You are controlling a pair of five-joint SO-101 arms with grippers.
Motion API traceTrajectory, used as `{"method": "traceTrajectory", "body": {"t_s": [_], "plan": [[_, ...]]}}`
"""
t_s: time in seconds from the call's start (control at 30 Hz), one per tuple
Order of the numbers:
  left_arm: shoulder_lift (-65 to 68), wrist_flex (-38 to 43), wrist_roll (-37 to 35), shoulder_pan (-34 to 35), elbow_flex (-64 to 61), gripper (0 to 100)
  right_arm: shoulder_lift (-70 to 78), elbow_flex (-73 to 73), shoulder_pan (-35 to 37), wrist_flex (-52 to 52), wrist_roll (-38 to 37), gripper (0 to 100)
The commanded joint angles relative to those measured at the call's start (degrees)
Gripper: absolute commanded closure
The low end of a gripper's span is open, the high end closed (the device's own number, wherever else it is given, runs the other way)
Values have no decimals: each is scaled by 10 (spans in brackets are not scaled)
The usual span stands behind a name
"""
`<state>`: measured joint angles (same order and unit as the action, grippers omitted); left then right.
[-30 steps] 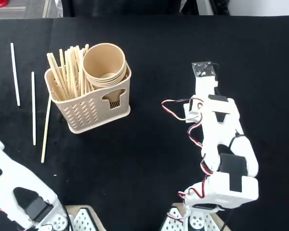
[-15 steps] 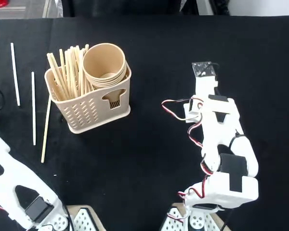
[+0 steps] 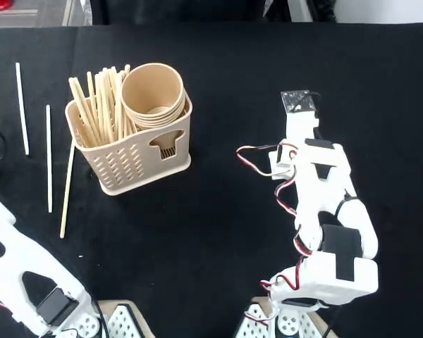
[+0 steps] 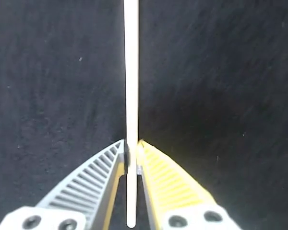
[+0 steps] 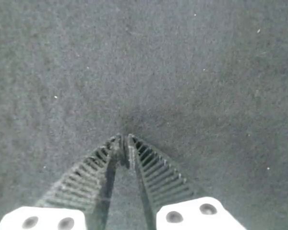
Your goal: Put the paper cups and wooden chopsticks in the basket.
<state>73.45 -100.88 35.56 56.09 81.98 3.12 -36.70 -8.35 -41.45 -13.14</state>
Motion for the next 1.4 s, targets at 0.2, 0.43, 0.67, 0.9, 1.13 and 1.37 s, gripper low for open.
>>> {"method": "traceTrajectory", "body": {"t_s": [0.2,0.43,0.67,0.9,1.13,1.37], "plan": [[-251,-2,33,81,-439,972,-6,3,-5,6,-5,985],[-517,117,76,98,-779,971,-6,3,-5,6,-5,985],[-748,373,51,74,-1069,970,-6,3,-5,4,-5,985],[-796,461,-17,53,-1138,848,-6,3,-5,4,-5,985],[-796,482,-54,47,-1115,768,-7,3,-5,4,-5,985],[-795,486,-56,-7,-1037,770,-7,3,-5,4,-5,985]]}}
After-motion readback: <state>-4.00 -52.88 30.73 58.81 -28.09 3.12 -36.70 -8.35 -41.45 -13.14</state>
